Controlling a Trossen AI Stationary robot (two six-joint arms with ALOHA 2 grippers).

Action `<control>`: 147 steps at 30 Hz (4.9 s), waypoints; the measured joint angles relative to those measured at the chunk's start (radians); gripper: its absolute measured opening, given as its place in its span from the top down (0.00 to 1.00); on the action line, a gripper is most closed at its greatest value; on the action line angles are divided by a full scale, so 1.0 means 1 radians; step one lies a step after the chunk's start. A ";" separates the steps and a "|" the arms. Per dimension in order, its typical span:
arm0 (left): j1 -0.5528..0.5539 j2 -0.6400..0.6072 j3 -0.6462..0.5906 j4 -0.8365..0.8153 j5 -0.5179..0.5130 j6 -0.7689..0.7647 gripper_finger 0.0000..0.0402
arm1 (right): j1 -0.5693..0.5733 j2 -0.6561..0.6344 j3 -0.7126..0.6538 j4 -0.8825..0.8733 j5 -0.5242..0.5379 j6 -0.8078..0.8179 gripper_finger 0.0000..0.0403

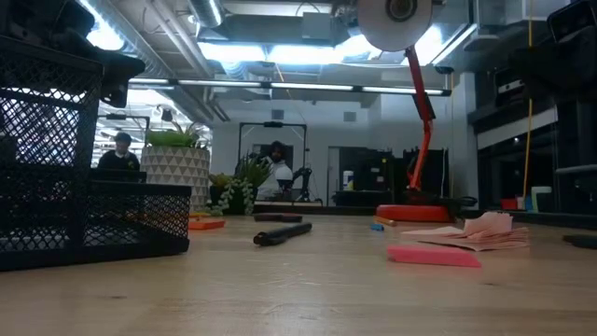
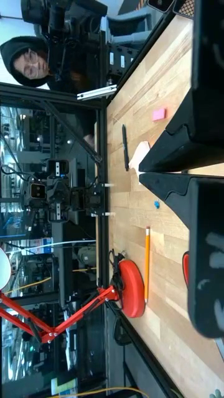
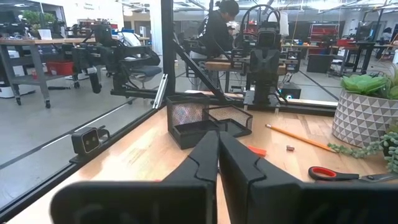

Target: Pick and place office supplies into organizer

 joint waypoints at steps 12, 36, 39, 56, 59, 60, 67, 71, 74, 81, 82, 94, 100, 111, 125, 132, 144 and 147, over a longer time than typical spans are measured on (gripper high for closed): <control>0.000 0.000 0.000 0.000 0.000 0.000 0.98 | 0.000 0.000 0.000 0.000 0.000 -0.001 0.96; 0.000 0.000 0.000 0.000 0.000 0.000 0.98 | 0.000 0.000 0.000 0.000 0.000 0.000 0.96; 0.000 0.000 0.000 0.000 0.000 0.000 0.98 | 0.000 0.000 0.000 0.000 0.000 0.000 0.96; 0.000 0.000 0.000 0.000 0.000 0.000 0.98 | 0.000 0.000 0.000 0.000 0.000 0.000 0.96; 0.000 0.000 0.000 0.000 0.000 0.000 0.98 | 0.000 0.000 0.000 0.000 0.000 -0.001 0.96; 0.000 0.000 0.000 0.000 0.000 0.000 0.98 | 0.000 0.000 0.000 0.000 0.000 0.000 0.96; 0.000 0.000 0.000 0.000 0.000 0.000 0.98 | 0.000 0.000 0.000 0.000 0.002 -0.028 0.96; 0.000 0.000 0.000 0.000 0.000 0.000 0.98 | 0.000 0.000 0.000 0.000 0.002 -0.053 0.96; 0.000 0.000 0.000 0.000 0.000 0.000 0.98 | 0.000 0.000 0.000 0.000 0.002 -0.053 0.96; 0.001 0.000 0.000 0.002 -0.014 0.085 0.98 | 0.000 0.000 0.000 0.001 0.002 -0.084 0.96; 0.001 0.000 0.000 0.002 -0.014 0.084 0.98 | 0.000 0.000 0.000 0.001 0.002 -0.087 0.96; 0.001 0.000 0.000 0.004 -0.018 0.079 0.98 | 0.000 0.000 0.000 0.001 0.002 -0.080 0.96; 0.001 0.000 0.000 0.004 -0.018 0.078 0.98 | 0.000 0.000 0.000 0.002 0.002 -0.084 0.96; 0.001 0.000 0.000 0.031 -0.018 0.079 0.98 | 0.000 0.000 0.000 0.002 0.004 -0.083 0.96; 0.018 0.070 0.000 0.045 -0.193 0.046 1.00 | -0.013 0.000 0.000 0.022 0.188 -0.087 0.99; 0.065 0.166 0.003 0.087 -0.165 0.003 1.00 | -0.046 0.001 0.000 0.029 0.189 -0.083 0.99; 0.171 0.309 0.025 0.220 -0.128 -0.004 0.99 | -0.089 0.001 0.011 0.024 0.186 -0.023 1.00; 0.188 0.335 0.025 0.291 -0.061 -0.003 1.00 | -0.088 0.018 0.054 0.018 0.186 0.002 1.00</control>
